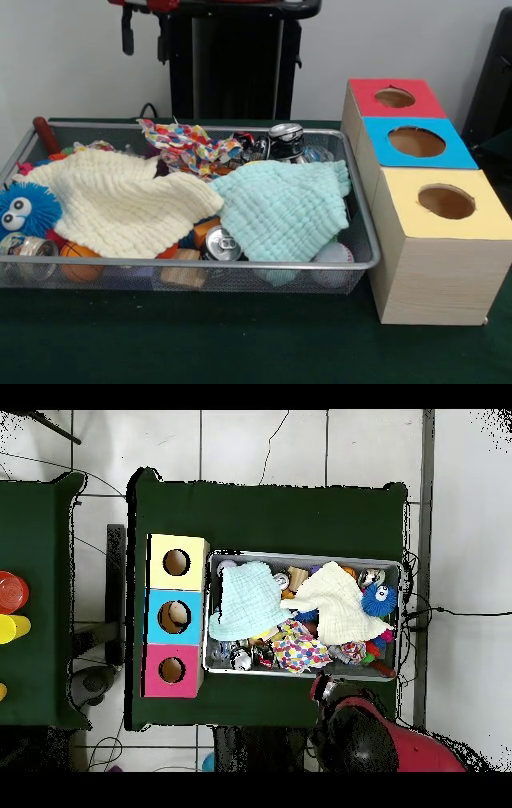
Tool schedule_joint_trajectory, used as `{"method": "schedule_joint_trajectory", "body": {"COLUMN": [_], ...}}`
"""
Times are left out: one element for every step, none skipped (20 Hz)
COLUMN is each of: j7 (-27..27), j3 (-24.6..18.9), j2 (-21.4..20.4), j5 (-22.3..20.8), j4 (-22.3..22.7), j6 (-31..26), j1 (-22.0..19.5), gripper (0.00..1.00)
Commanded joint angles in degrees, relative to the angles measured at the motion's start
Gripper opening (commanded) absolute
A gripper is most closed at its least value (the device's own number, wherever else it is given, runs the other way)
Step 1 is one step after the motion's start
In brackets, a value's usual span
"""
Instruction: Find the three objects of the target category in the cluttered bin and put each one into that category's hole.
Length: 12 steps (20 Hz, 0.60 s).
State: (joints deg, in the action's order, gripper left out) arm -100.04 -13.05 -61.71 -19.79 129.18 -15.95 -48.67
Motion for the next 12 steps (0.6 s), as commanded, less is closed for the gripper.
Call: {"method": "schedule_joint_trajectory", "body": {"j7": [3.63,3.53,3.44,2.90,2.35,1.69,1.31,1.20,1.26,1.65,2.05,2.53], "j3": [-5.25,-5.49,-5.74,-5.40,-5.05,-4.48,-4.13,-4.11,-4.33,-4.89,-5.46,-6.18], "j2": [4.93,4.93,4.92,5.64,6.35,7.00,7.59,7.91,8.01,7.77,7.54,7.06], "j5": [-6.72,-6.69,-6.67,-6.69,-6.72,-6.83,-6.91,-6.79,-6.49,-6.00,-5.52,-4.96], "j4": [-7.16,-7.71,-8.26,-9.19,-10.11,-11.03,-11.80,-12.39,-12.70,-12.60,-12.51,-12.07], "j6": [0.24,-0.46,-1.15,-1.69,-2.23,-2.44,-2.73,-3.03,-3.36,-3.75,-4.14,-4.39], "j1": [1.95,2.26,2.57,3.26,3.96,4.76,5.35,5.63,5.71,5.41,5.10,4.50], "gripper": [1.00,1.00,1.00,1.00,1.00,1.00,1.00,1.00,1.00,1.00,1.00,1.00]}}
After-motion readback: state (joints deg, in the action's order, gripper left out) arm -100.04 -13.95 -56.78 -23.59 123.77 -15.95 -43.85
